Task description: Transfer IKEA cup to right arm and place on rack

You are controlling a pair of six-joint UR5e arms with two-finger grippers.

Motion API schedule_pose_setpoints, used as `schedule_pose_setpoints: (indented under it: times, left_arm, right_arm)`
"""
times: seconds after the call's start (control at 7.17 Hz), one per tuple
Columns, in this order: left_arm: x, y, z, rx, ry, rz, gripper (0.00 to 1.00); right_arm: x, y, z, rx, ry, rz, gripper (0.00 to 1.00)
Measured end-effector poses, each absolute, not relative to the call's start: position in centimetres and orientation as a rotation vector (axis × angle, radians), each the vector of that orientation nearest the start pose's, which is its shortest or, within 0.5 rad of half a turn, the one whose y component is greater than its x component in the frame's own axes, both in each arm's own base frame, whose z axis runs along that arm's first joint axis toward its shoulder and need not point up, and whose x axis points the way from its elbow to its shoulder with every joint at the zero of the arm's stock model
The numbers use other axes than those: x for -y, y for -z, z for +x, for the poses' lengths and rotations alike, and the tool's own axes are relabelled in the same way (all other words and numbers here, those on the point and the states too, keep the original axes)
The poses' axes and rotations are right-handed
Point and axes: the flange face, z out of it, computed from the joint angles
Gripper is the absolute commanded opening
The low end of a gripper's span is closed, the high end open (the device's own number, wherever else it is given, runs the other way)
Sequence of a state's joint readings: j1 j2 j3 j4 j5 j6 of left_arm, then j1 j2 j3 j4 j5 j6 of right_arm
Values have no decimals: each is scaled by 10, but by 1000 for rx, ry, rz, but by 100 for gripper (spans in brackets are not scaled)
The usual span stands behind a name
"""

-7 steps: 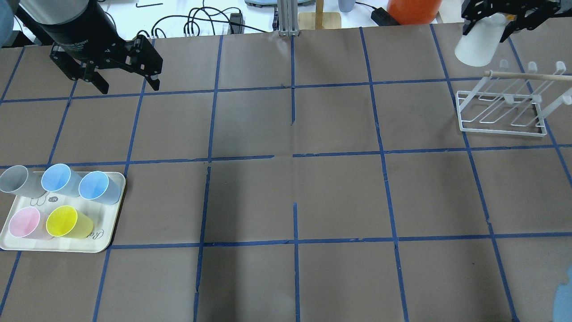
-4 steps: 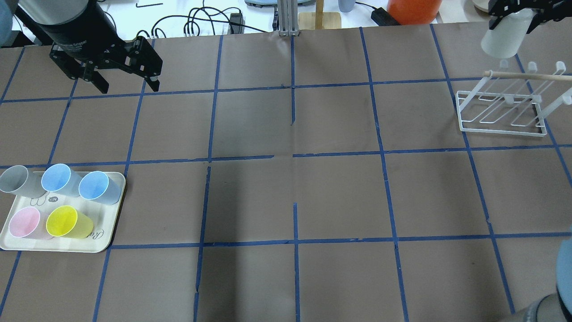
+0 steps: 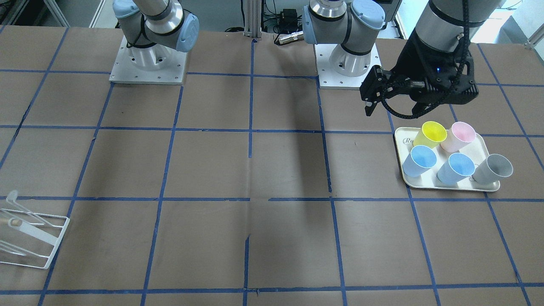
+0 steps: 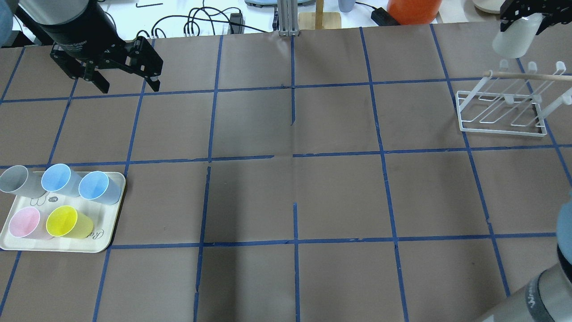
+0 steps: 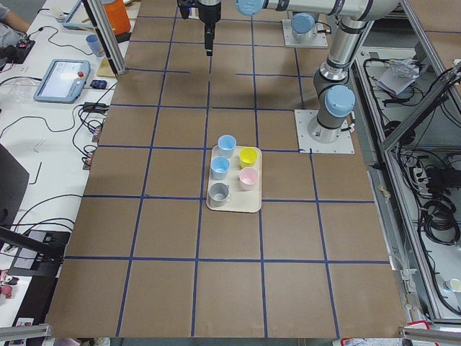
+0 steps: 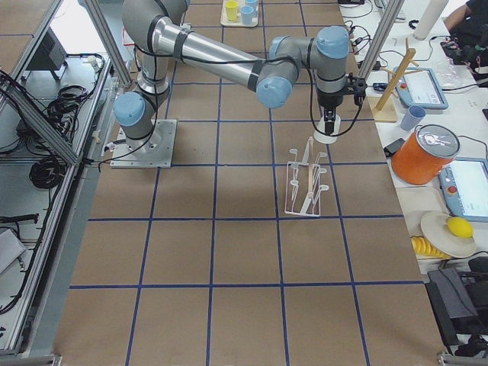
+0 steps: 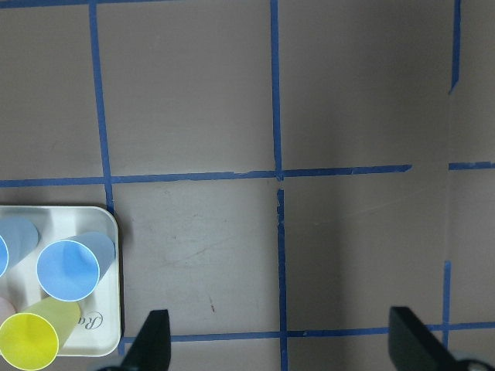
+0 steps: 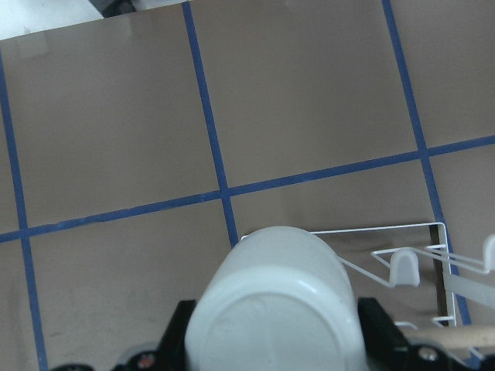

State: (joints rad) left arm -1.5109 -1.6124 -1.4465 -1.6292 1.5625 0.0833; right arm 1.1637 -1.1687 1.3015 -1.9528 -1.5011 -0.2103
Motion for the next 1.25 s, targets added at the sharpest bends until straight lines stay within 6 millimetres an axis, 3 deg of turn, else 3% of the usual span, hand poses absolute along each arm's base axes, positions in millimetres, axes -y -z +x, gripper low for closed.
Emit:
schedule_pose_setpoints:
  times: [0.84,1.25]
  left_arm:
    - [517,-523,-103,-3143,38,36,100]
    - [517,-522,-103,-3143,34,36,100]
  right_arm:
    - [697,-378,-167,-3102,361,329,16]
    - [697,-369,-170,-3086,332,348,16]
